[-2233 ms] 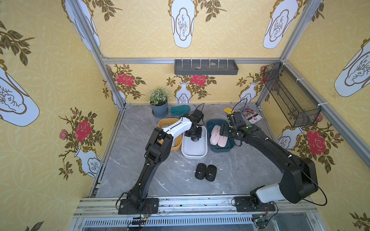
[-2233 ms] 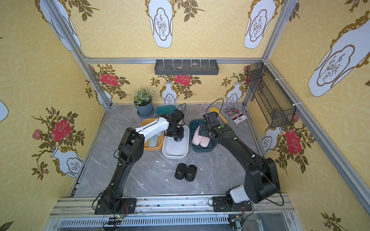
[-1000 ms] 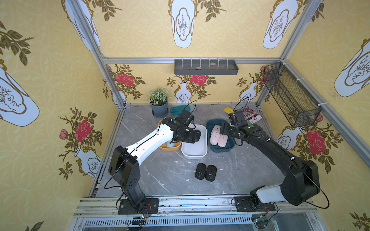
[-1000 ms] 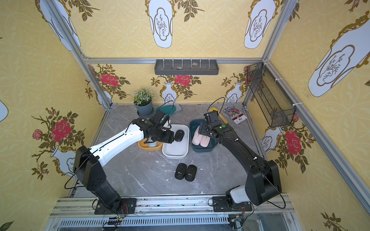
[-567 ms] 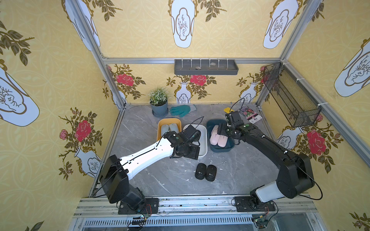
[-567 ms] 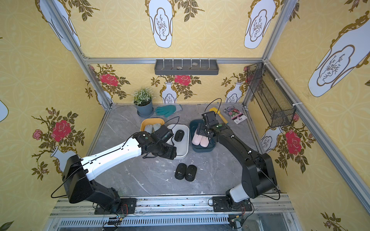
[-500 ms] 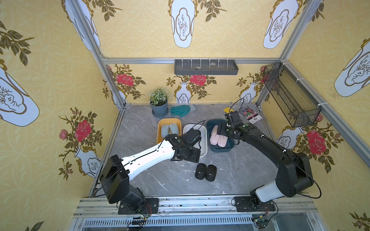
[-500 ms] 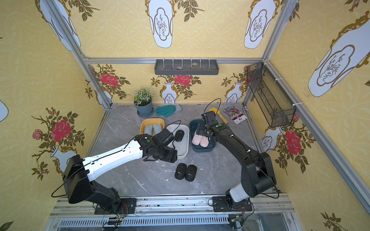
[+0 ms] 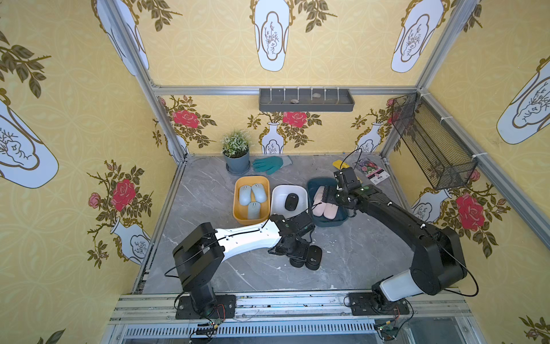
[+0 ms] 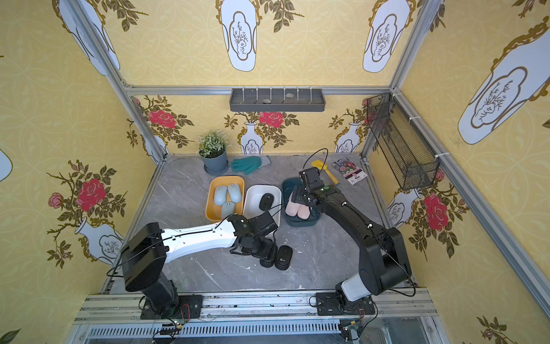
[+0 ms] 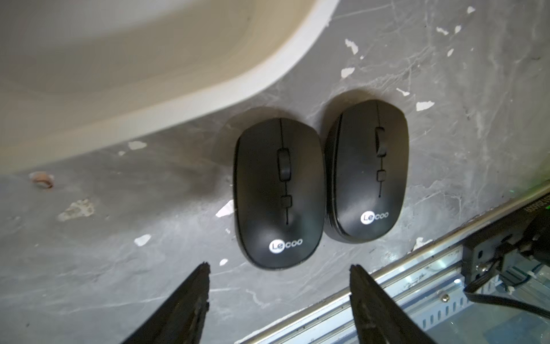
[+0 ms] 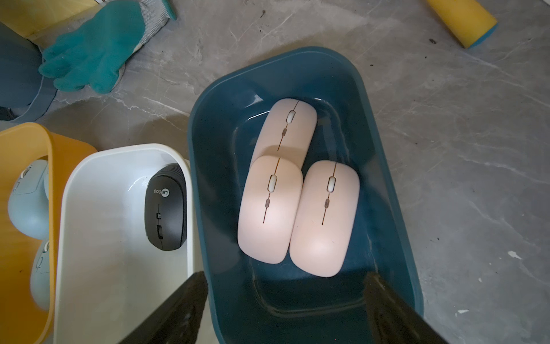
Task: Place the mice by color into the storage box
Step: Pick up the mouse from the center of the board.
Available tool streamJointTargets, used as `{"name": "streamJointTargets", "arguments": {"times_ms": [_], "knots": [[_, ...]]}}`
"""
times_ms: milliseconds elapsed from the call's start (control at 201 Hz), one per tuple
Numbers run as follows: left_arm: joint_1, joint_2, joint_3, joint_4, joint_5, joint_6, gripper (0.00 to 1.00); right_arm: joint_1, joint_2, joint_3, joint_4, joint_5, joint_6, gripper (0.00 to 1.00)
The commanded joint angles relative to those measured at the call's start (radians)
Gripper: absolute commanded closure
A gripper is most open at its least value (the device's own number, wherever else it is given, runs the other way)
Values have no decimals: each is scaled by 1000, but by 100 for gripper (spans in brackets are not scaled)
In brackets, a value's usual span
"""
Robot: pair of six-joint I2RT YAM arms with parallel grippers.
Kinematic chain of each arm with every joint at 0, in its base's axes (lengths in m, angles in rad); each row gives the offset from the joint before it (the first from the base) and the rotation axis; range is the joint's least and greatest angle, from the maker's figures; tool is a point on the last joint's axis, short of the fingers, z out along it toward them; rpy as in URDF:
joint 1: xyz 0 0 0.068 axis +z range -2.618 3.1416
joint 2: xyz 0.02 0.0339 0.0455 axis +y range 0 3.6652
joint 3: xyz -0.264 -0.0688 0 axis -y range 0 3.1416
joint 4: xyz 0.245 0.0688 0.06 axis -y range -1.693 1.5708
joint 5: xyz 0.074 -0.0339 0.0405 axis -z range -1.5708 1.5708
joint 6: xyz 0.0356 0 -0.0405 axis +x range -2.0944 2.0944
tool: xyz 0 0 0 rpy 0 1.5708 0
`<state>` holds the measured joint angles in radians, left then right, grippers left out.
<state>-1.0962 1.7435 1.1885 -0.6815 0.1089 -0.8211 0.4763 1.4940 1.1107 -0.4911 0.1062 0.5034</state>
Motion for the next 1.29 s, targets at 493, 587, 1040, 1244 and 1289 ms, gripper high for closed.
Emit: {"name": "streamJointTargets", "arguments": {"times_ms": [493,587,1040,1244,1289], "knots": [[-1,144,49,2,-10,-1,27,-1,-61,-63,16,20,11,15],[7,152,50,-3,-19,-1,27,-2,-63,-64,15,20,12,15],[29,154,27,-11,-29,-15,29,-3,-64,-69,17,18,16,15],[35,188,59,-20,-49,15,29,-3,-67,-68,14,26,8,15],[37,195,62,-21,-47,18,29,-3,-66,-69,13,25,9,15]]}}
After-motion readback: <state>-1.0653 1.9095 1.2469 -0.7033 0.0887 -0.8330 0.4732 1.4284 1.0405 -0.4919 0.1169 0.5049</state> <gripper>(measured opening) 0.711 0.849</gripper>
